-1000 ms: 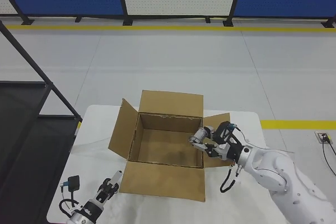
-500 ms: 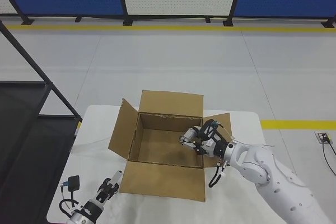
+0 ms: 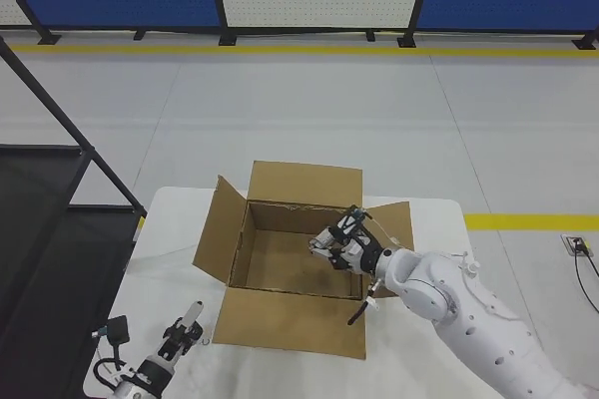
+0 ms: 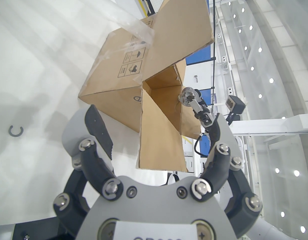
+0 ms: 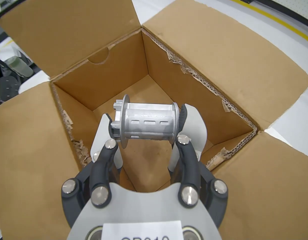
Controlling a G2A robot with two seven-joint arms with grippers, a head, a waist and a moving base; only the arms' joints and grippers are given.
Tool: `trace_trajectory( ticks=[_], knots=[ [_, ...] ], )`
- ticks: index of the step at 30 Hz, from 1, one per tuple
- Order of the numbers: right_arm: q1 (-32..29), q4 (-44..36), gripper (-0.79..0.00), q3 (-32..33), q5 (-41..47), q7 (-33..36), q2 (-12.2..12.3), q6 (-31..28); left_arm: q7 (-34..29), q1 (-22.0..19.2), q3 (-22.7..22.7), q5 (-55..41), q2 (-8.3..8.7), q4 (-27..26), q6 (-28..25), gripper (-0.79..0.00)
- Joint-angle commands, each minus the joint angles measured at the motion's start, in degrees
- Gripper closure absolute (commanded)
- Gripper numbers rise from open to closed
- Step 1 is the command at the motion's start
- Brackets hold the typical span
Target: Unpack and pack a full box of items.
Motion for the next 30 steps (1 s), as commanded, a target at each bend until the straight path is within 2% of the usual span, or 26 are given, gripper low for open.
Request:
trace_trajectory(
  ticks=[1, 6, 11, 18, 24, 25, 26, 30],
  knots=[
    [3.5, 3.0, 0.0, -3.5, 0.2, 2.3, -2.0, 2.5, -0.1, 0.8, -1.5, -2.6, 0.06, 0.0, -0.5, -0.785],
    [10.7, 13.1, 0.0, -11.1, 0.6, 6.3, -7.7, 7.1, -0.2, 2.8, -4.1, -6.4, 0.15, -0.3, -2.3, -0.785],
    [16.0, 25.5, 0.0, -16.9, 2.6, 8.6, -14.1, 8.2, -0.2, 4.3, -5.2, -8.1, 0.21, -0.5, -3.7, -0.785],
    [19.5, 39.7, 0.0, -21.4, 3.9, 9.2, -21.9, 8.3, -0.3, 4.9, -5.2, -8.3, 0.32, -0.5, -4.3, -0.785],
    [20.6, 48.5, 0.0, -22.1, 5.2, 6.9, -26.5, 6.8, -0.7, 4.7, -5.0, -8.0, 0.47, -0.5, -4.0, -0.785],
    [20.8, 49.6, -0.203, -22.1, 5.5, 6.7, -27.1, 6.5, -0.8, 4.7, -5.0, -8.0, 0.49, -0.4, -4.0, -0.785],
    [20.9, 50.7, -0.24, -22.1, 5.5, 6.5, -27.6, 6.1, -0.9, 4.6, -5.1, -8.0, 0.52, -0.4, -4.0, -0.785],
    [21.4, 54.1, -0.259, -21.8, 5.6, 4.8, -29.3, 5.1, -1.0, 4.4, -5.1, -7.8, 0.62, -0.5, -3.8, -0.785]
  ],
)
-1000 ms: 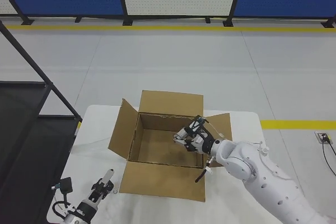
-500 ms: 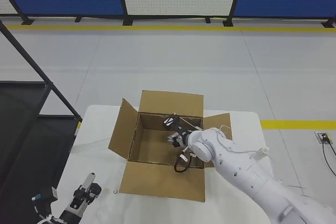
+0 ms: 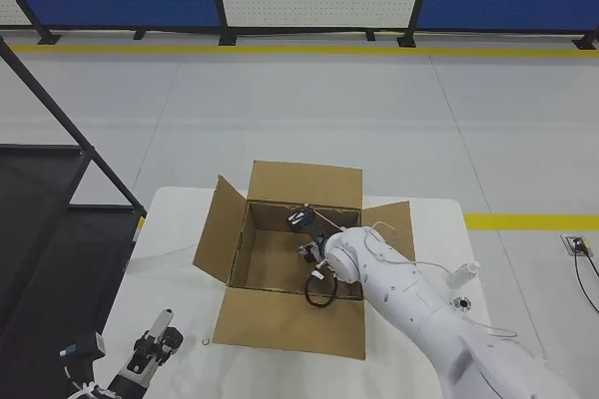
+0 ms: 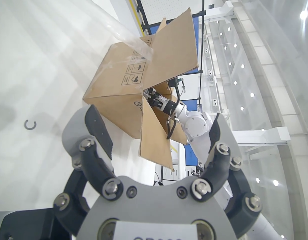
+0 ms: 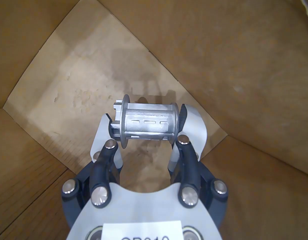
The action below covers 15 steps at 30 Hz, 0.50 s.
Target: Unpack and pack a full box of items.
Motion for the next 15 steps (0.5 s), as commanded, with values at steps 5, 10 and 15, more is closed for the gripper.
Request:
trace_trajectory(
  ticks=[5, 10, 15],
  knots=[
    [0.5, 3.9, -0.305, 0.6, -0.2, -1.9, -1.8, -1.4, -0.2, -0.3, 0.1, 0.2, 0.14, -0.2, 0.2, -0.785],
    [0.9, 5.8, -0.345, 1.2, -0.7, -3.0, -2.8, -2.5, -0.4, -0.3, 0.1, 0.2, 0.26, -0.3, 0.3, -0.785],
    [1.1, 7.1, -0.434, 1.8, -1.2, -3.9, -3.4, -3.8, -0.5, -0.4, 0.1, 0.1, 0.35, -0.2, 0.3, -0.785]
  ],
)
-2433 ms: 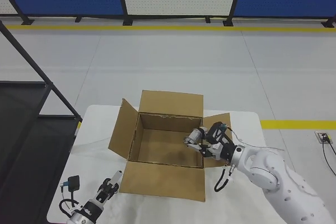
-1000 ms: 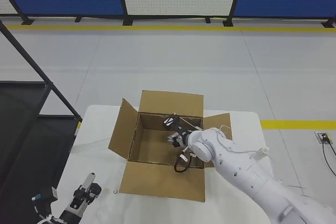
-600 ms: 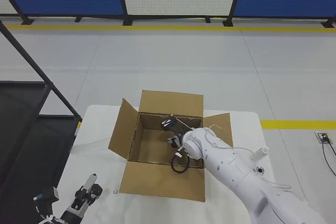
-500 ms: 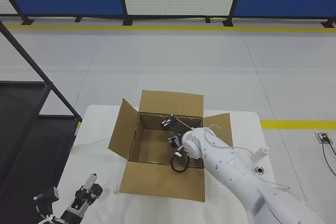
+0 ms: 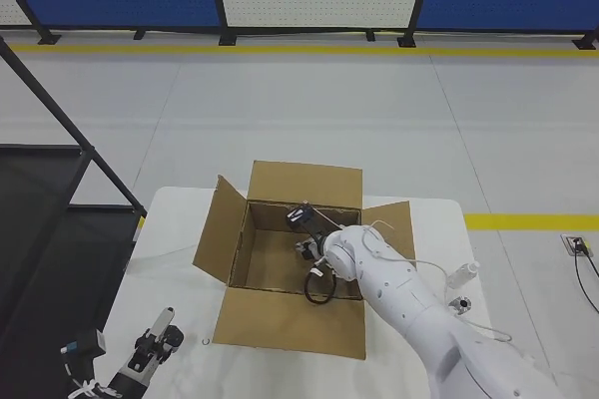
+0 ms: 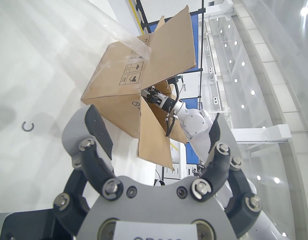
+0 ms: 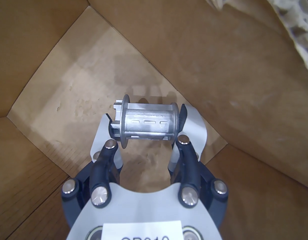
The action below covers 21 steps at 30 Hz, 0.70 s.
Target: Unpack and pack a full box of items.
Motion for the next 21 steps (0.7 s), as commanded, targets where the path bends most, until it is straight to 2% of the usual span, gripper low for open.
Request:
trace_trajectory(
  ticks=[1, 6, 10, 16, 21],
  knots=[
    [0.1, 0.5, -0.443, 0.3, -0.2, -0.5, -0.2, -0.4, 0.0, 0.0, 0.0, 0.0, 0.04, 0.0, 0.0, -0.785],
    [0.2, 1.1, -0.517, 0.9, -1.0, -1.3, -0.5, -1.0, -0.1, -0.2, 0.2, 0.1, 0.14, -0.1, 0.1, -0.785],
    [0.1, 1.4, -0.643, 1.4, -1.5, -1.8, -0.6, -1.7, -0.1, -0.3, 0.5, 0.5, 0.21, -0.1, 0.3, -0.785],
    [0.0, 1.8, -0.646, 2.4, -2.1, -2.9, -0.5, -2.4, 0.0, -0.7, 1.0, 0.7, 0.32, -0.2, 0.4, -0.785],
    [0.1, 1.8, -0.683, 3.6, -2.0, -4.7, 0.1, -5.0, 0.1, -1.0, 1.4, 1.1, 0.41, -0.2, 0.6, -0.785]
  ],
)
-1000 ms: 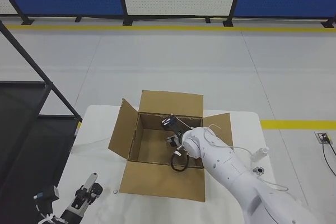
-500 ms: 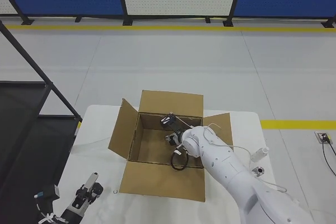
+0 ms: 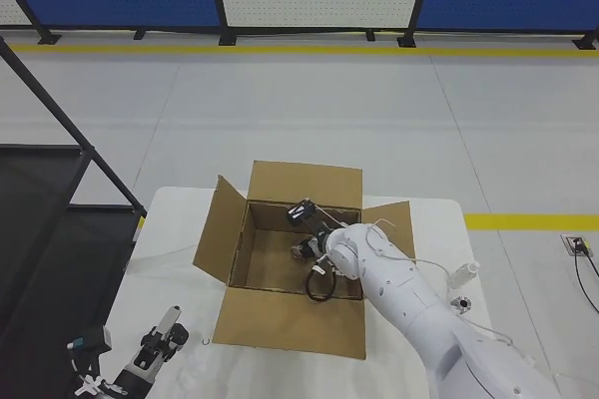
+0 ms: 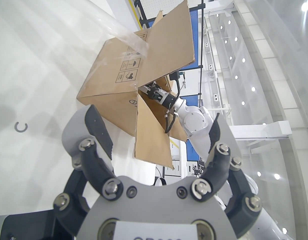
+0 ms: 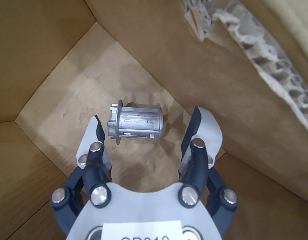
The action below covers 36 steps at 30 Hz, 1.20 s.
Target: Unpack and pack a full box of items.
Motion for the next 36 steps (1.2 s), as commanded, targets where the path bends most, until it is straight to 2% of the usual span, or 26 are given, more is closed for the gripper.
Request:
trace_trajectory(
  ticks=[1, 5, 12, 15, 18, 22, 28, 32, 36],
  knots=[
    [0.0, -0.2, -0.702, 0.6, 0.0, -1.1, 0.4, -2.0, 0.1, -0.1, 0.2, 0.1, 0.03, 0.0, 0.1, -0.785],
    [-0.2, -1.2, -0.779, 1.6, -0.9, -4.6, 1.8, -7.5, 0.3, -0.4, 0.5, 0.4, 0.09, 0.1, 0.5, -0.785],
    [-2.3, -7.0, -0.785, 2.9, -7.6, -15.1, 6.2, -16.4, 0.5, -0.9, 1.4, 1.2, 0.21, 0.0, 1.1, -0.785],
    [-4.3, -11.8, -0.785, 4.4, -10.5, -18.5, 8.8, -17.5, 0.4, -1.1, 1.7, 1.6, 0.27, 0.0, 1.4, -0.785],
    [-7.6, -19.8, -0.785, 7.0, -13.5, -20.4, 11.9, -15.8, 0.4, -1.3, 2.2, 2.0, 0.32, 0.0, 1.7, -0.785],
    [-14.7, -34.9, -0.785, 13.6, -17.9, -19.9, 17.1, -11.8, 0.3, -1.5, 2.8, 2.7, 0.39, -0.2, 2.0, -0.785],
    [-32.0, -63.4, -0.785, 28.8, -24.6, -13.3, 24.3, -5.2, 0.4, -2.0, 2.4, 2.3, 0.54, -1.0, 2.4, -0.785],
    [-42.5, -76.8, -0.785, 38.5, -26.8, -11.7, 26.9, -2.5, -0.2, -2.3, 2.7, 2.9, 0.66, -1.1, 2.9, -0.785],
    [-49.8, -83.0, -0.785, 45.6, -25.6, -11.7, 28.1, -1.7, -0.7, -2.8, 3.9, 4.4, 0.75, -0.8, 3.2, -0.785]
  ],
)
